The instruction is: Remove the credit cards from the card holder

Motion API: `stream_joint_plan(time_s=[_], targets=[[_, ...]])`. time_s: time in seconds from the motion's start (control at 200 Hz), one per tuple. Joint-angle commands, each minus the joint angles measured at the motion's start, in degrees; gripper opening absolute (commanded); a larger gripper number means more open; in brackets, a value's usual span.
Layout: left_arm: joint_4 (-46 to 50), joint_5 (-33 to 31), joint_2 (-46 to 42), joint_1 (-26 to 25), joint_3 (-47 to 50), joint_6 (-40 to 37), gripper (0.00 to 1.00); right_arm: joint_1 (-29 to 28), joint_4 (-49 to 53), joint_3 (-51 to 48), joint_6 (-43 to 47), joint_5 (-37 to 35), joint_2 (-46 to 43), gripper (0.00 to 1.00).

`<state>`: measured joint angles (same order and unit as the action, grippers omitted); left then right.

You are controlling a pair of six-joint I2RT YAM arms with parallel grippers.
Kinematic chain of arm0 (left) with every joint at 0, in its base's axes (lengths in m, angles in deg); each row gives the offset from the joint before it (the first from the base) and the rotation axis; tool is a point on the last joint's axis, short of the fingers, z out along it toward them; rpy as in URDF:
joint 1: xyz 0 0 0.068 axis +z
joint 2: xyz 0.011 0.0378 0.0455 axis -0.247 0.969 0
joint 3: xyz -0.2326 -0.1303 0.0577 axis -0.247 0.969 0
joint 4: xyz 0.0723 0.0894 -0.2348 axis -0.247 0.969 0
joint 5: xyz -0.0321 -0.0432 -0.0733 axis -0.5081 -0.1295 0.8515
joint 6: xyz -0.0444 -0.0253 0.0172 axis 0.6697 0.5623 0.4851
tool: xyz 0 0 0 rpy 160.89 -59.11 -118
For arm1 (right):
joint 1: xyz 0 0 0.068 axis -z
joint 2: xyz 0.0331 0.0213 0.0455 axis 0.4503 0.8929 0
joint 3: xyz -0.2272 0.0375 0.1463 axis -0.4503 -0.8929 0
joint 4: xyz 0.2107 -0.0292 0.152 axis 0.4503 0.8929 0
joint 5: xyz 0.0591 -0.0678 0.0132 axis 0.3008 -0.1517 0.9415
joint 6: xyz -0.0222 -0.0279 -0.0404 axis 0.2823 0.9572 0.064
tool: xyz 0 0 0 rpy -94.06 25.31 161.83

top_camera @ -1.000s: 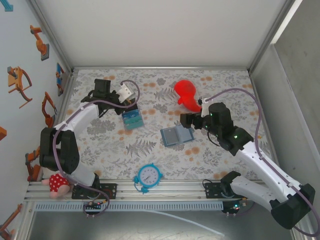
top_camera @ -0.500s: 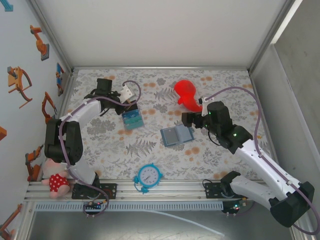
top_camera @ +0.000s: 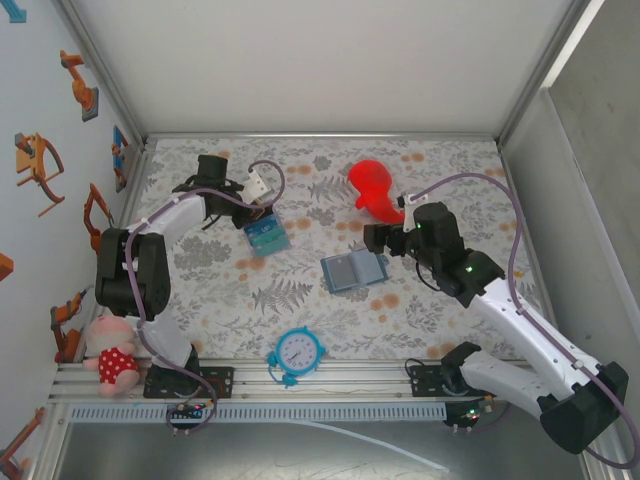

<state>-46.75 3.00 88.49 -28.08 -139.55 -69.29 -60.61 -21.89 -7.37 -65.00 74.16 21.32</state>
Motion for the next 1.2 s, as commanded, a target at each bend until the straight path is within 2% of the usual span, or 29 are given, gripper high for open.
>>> stream_joint_plan(time_s=[0.0, 0.095, 0.175, 0.396, 0.566, 0.676, 0.716, 0.791, 0.831, 0.866, 0.901, 1.062, 1.197], targets=[[2.32, 0.02, 0.81, 0.67, -2.2, -2.2, 0.05, 0.0, -1.88, -0.35, -0.84, -0.57, 0.0, 1.0], [3.24, -0.22, 1.53, 0.77, -2.73, -2.36, 0.09, 0.01, -2.13, -0.5, -0.84, -0.18, 0.05, 1.0], [3.65, -0.33, 1.84, 0.77, -3.01, -2.36, 0.19, 0.02, -2.18, -0.43, -0.76, 0.21, 0.23, 0.99], [3.43, -0.76, 1.36, 0.77, -3.36, -1.98, 0.2, 0.02, -1.77, -0.25, -0.52, 1.06, 0.44, 0.99], [2.68, 0.28, -1.28, 0.77, -2.83, -0.32, 0.21, 0.01, -1.57, -0.17, -0.35, 2.08, 0.7, 0.92], [1.23, 2.37, -5.14, 0.76, -1.15, 1.18, 0.31, 0.04, -0.92, 0.07, -0.16, 4.0, 1.69, 0.86], [0.24, 2.7, -6.84, 0.7, -0.23, 2.29, 0.41, 0.01, -0.7, 0.1, -0.09, 4.79, 2.39, 0.84], [-2.16, 3.68, -10.29, 0.6, 2.15, 4.63, 0.75, -0.01, -0.05, 0.31, -0.04, 5.76, 3.94, 0.78], [-3.02, 4.32, -12.18, 0.52, 3.45, 5.93, 0.83, -0.06, 0.75, 0.63, -0.08, 5.92, 4.96, 0.75], [-3.84, 4.43, -13.91, 0.3, 4.7, 6.97, 1.0, -0.22, 1.58, 1.0, 0.03, 6.23, 6.0, 0.71], [-5.0, 3.89, -15.78, -0.02, 6.28, 8.3, 0.97, -0.38, 2.05, 1.19, -0.06, 6.29, 6.94, 0.69], [-12.2, 2.14, -24.24, -1.03, 14.91, 16.6, 0.97, -2.49, 2.71, 1.28, -0.62, 5.81, 10.83, 0.66], [-13.08, -1.9, -29.75, -2.18, 18.34, 26.25, 0.97, -5.93, 4.35, 2.45, -0.91, 3.31, 14.8, 0.63]])
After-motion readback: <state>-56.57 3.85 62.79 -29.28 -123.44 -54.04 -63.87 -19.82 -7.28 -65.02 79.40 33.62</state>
